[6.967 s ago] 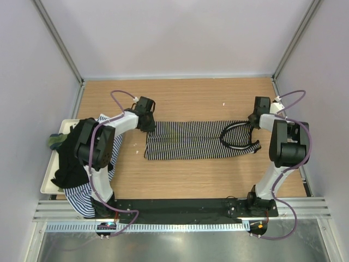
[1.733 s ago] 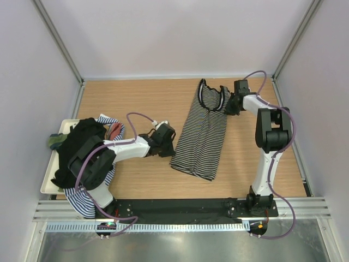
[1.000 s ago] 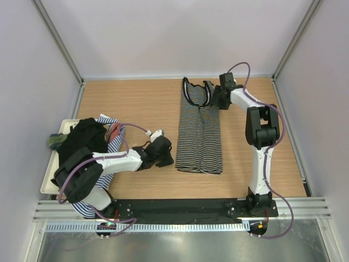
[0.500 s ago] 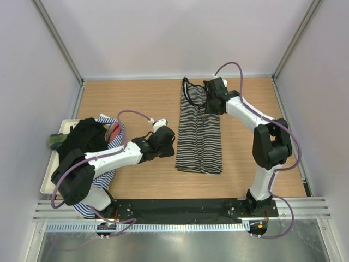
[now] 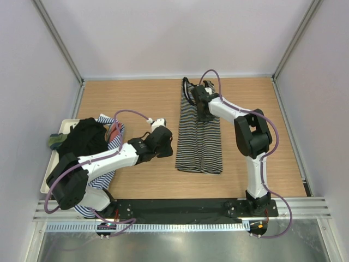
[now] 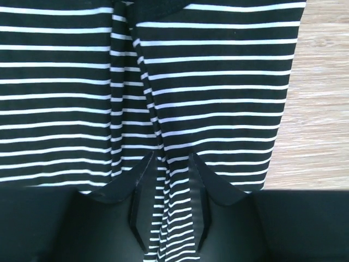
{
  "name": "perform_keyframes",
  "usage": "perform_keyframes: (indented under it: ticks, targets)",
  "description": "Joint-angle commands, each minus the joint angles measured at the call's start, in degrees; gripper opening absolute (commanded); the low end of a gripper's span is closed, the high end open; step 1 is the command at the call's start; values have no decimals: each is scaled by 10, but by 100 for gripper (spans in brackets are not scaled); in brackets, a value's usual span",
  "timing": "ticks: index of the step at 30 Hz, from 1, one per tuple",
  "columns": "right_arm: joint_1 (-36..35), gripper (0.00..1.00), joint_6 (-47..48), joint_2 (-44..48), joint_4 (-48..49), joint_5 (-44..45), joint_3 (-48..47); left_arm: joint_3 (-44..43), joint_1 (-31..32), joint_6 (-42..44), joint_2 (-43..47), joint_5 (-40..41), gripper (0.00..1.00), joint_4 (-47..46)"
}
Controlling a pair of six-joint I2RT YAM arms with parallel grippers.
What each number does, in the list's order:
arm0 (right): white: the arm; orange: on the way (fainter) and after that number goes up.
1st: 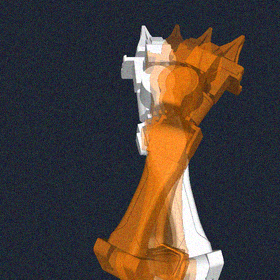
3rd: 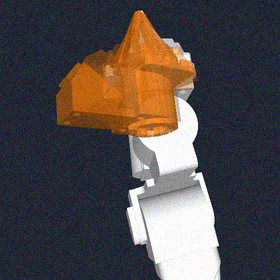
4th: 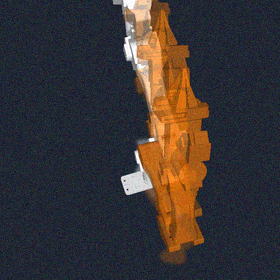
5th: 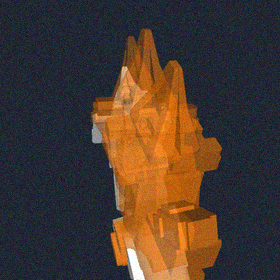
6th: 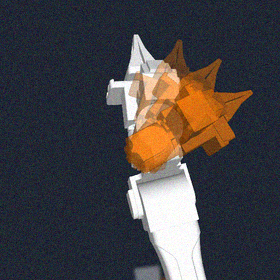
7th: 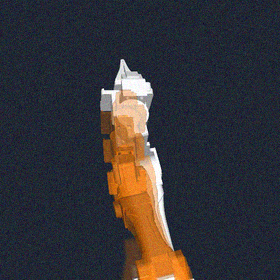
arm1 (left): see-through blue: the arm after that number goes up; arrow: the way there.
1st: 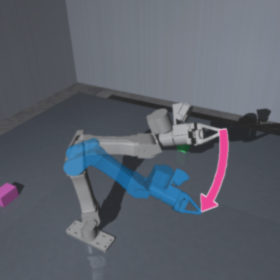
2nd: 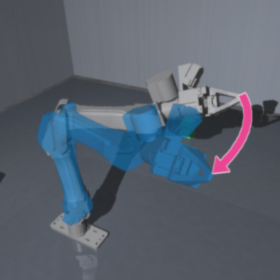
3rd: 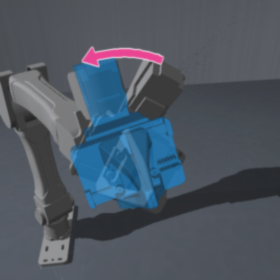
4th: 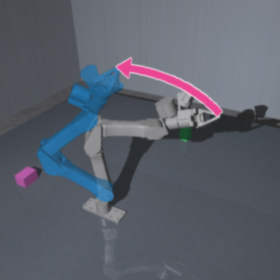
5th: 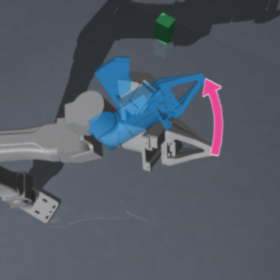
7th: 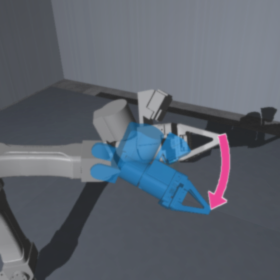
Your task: Fold and stack the tank tops
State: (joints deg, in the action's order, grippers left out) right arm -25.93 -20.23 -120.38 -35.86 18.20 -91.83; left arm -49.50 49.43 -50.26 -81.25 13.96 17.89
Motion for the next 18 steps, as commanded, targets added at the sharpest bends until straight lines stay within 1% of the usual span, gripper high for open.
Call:
perform_keyframes:
  ticks: [1, 2, 3, 5, 6, 11, 18]
  targets:
    - [-4, 31, 4, -8, -15, 38, -34, 9, 1, 11, 18, 10, 27, 0]
    - [-7, 26, 1, -8, -16, 41, -34, 10, 0, 11, 18, 9, 26, 0]
    - [-7, 13, 1, -7, -14, 43, -34, 11, 1, 11, 20, 8, 26, 0]
    - [-8, 3, -4, 0, -5, 33, -28, 12, 1, 11, 17, 5, 26, 0]
    - [-8, 1, -8, 1, -3, 32, -29, 12, 1, 11, 15, 4, 26, 0]
    - [-7, 1, -25, 23, 12, -9, -29, 12, 1, 10, 8, -2, 25, -5]
    - [-8, 1, -36, 16, 11, -17, -45, 15, 1, 3, 0, -16, 25, -16]
